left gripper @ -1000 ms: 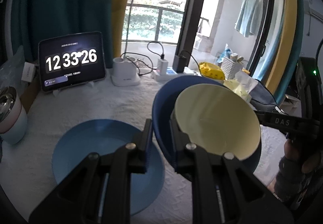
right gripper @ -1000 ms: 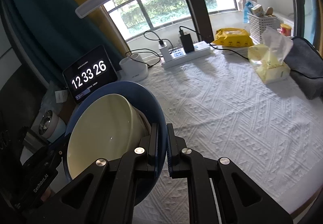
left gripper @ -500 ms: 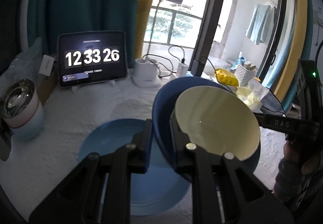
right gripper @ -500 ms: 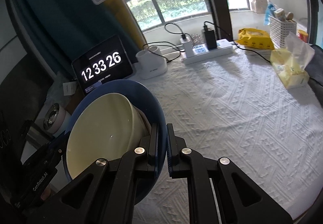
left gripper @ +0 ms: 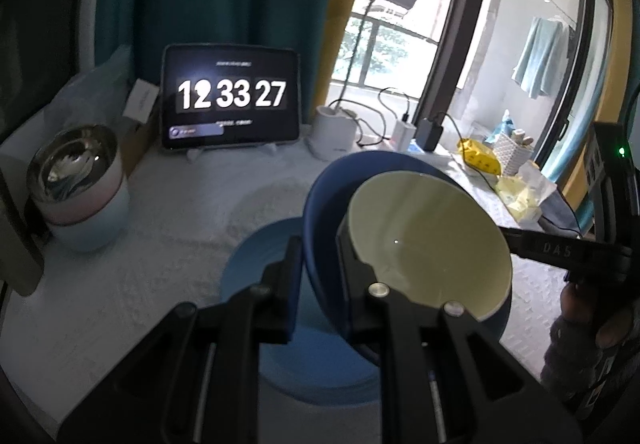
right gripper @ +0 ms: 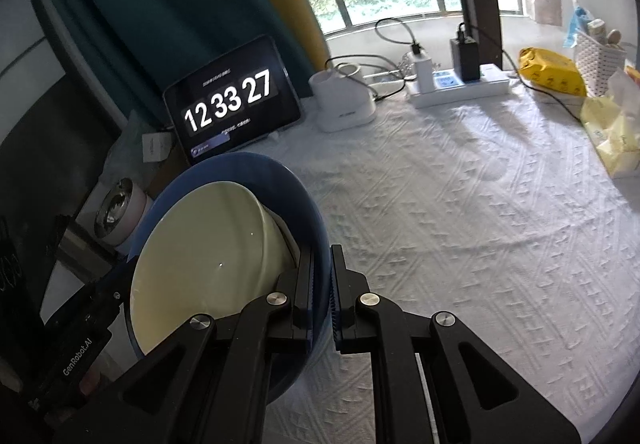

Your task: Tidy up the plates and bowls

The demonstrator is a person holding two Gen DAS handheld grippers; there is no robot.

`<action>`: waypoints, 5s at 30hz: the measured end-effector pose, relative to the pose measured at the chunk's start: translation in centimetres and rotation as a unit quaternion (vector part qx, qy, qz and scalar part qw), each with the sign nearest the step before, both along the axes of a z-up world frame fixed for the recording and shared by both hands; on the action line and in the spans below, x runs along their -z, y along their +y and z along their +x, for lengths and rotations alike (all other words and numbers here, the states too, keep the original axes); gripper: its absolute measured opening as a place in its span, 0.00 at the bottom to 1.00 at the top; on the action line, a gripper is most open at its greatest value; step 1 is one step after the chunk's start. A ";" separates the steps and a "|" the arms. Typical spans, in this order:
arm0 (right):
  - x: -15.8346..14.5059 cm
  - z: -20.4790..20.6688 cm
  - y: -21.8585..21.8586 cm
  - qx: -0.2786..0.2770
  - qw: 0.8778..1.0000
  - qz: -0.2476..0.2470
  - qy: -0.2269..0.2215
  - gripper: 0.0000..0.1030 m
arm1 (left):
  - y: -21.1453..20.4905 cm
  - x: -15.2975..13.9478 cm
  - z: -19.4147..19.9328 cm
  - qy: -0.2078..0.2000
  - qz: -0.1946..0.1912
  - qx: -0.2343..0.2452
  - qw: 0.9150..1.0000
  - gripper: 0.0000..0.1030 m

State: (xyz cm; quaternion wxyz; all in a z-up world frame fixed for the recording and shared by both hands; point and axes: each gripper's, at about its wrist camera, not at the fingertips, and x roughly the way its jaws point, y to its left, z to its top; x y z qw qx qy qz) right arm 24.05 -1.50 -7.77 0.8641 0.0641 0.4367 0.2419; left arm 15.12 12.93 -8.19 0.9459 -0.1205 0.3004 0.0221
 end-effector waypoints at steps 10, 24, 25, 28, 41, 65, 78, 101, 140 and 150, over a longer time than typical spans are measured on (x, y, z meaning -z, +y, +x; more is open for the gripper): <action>1.9 0.2 1.9 -0.012 1.000 -0.009 0.019 0.10 | 1.5 1.4 0.1 0.018 -0.004 -0.010 1.000 0.15; 2.6 0.9 3.2 -0.017 0.999 -0.010 0.031 0.10 | 2.6 1.7 0.3 0.022 -0.002 -0.019 1.000 0.15; 2.6 0.9 3.2 -0.017 0.999 -0.009 0.032 0.10 | 2.6 1.8 0.3 0.023 0.000 -0.020 1.000 0.15; 2.7 1.1 3.5 -0.018 0.999 -0.010 0.033 0.10 | 2.6 1.8 0.4 0.023 0.007 -0.020 0.999 0.15; 2.8 1.0 3.2 -0.011 0.999 -0.002 0.035 0.10 | 2.4 1.9 0.2 0.023 0.014 -0.030 0.999 0.18; 2.2 -0.3 2.2 -0.007 1.000 -0.017 0.009 0.24 | 1.3 1.9 -0.1 0.028 0.042 -0.047 0.998 0.24; 0.3 -2.4 -0.3 0.011 0.999 -0.026 -0.027 0.41 | 0.5 0.7 -2.5 0.001 0.055 -0.072 0.996 0.46; -4.3 -9.5 -6.5 0.059 0.990 -0.052 -0.121 0.44 | -4.0 -2.9 -8.4 -0.085 0.050 -0.031 0.995 0.65; -11.4 -20.6 -13.6 0.159 0.936 -0.100 -0.297 0.66 | -6.4 -8.7 -17.6 -0.220 0.093 -0.052 0.970 0.87; -11.3 -20.6 -13.7 0.163 0.936 -0.097 -0.295 0.66 | -6.5 -8.7 -17.5 -0.217 0.093 -0.049 0.971 0.87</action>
